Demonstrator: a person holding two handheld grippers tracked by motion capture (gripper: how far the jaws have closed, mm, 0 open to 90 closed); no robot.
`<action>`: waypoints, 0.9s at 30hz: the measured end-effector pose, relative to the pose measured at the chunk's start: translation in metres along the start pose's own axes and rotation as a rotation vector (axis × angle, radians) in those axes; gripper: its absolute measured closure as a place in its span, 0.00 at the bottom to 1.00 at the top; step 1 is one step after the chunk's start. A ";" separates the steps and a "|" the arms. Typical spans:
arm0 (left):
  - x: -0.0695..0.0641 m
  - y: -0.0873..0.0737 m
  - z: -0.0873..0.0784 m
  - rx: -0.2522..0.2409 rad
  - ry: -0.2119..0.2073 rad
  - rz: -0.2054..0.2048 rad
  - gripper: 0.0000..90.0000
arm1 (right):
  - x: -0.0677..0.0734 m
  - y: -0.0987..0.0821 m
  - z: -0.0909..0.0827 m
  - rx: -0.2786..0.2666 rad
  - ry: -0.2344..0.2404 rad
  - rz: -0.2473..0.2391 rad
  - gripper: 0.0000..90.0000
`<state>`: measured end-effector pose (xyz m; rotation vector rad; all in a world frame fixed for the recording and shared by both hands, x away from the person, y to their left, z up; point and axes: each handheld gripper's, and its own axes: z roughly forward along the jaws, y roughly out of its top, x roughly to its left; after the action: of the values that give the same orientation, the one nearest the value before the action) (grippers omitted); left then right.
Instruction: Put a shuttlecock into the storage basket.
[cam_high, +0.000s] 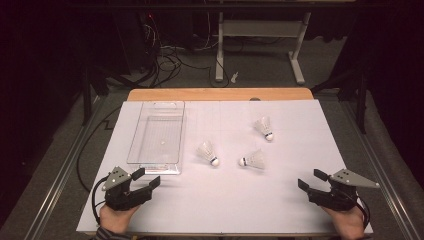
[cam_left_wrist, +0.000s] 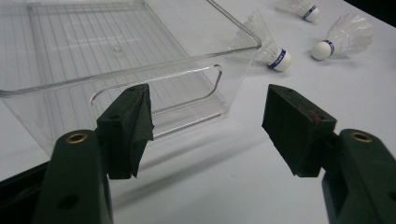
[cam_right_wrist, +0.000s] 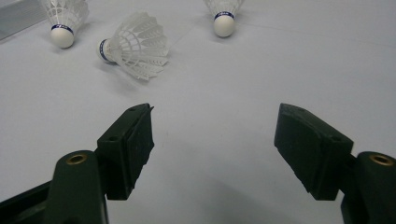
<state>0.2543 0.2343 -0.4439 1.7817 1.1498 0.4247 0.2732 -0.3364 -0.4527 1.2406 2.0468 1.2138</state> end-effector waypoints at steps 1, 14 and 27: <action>0.000 0.000 0.000 0.000 0.000 0.000 0.38 | 0.000 0.000 0.000 0.000 0.000 -0.001 0.32; -0.002 0.001 0.000 -0.001 -0.006 0.007 0.37 | 0.001 0.000 0.000 0.007 -0.003 -0.005 0.32; -0.004 0.001 -0.002 -0.010 -0.009 0.008 0.37 | 0.002 -0.002 -0.002 0.007 0.003 -0.010 0.32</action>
<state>0.2517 0.2318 -0.4409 1.7778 1.1328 0.4257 0.2702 -0.3357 -0.4530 1.2309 2.0586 1.2059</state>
